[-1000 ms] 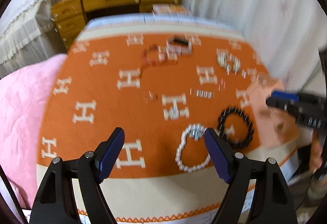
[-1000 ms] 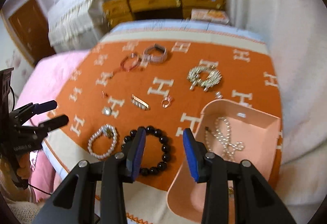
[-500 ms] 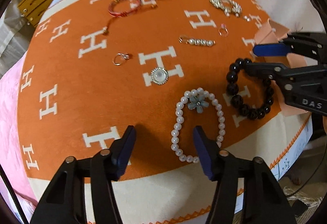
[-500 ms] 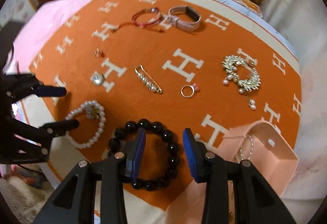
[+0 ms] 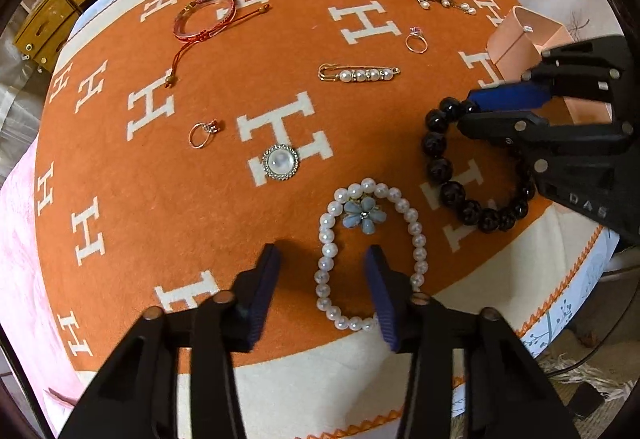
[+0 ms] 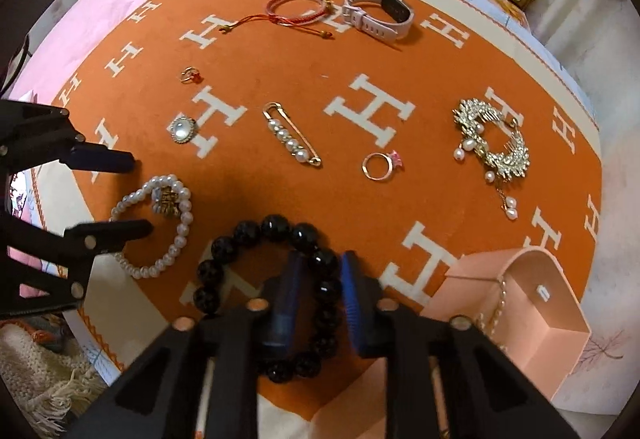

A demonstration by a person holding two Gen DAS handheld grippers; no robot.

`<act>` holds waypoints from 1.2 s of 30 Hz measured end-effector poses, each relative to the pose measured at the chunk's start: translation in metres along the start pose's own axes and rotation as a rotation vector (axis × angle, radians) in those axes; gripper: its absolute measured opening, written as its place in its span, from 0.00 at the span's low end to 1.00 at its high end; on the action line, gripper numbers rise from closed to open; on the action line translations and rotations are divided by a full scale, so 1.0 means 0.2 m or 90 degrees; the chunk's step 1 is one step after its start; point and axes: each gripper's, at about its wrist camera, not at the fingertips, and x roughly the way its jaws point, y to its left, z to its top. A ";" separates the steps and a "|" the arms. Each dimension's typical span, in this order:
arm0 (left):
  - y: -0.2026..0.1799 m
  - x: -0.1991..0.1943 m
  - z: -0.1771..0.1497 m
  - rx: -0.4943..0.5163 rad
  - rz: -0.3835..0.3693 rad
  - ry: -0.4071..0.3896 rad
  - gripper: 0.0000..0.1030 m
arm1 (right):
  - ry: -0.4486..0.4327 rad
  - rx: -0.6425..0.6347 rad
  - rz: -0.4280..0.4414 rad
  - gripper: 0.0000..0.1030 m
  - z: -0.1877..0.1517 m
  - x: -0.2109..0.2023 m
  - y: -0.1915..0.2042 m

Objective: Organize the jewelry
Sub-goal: 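Grasp the black bead bracelet with the right tool while the left tool approaches the pearl bracelet, then close the left tool on the pearl bracelet with the blue flower, then carry both bracelets over the pink box and open both tools to drop them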

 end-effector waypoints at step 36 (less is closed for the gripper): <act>-0.22 -0.79 0.06 -0.043 -0.175 -0.289 0.05 | -0.411 0.301 0.083 0.15 -0.45 -0.83 -0.24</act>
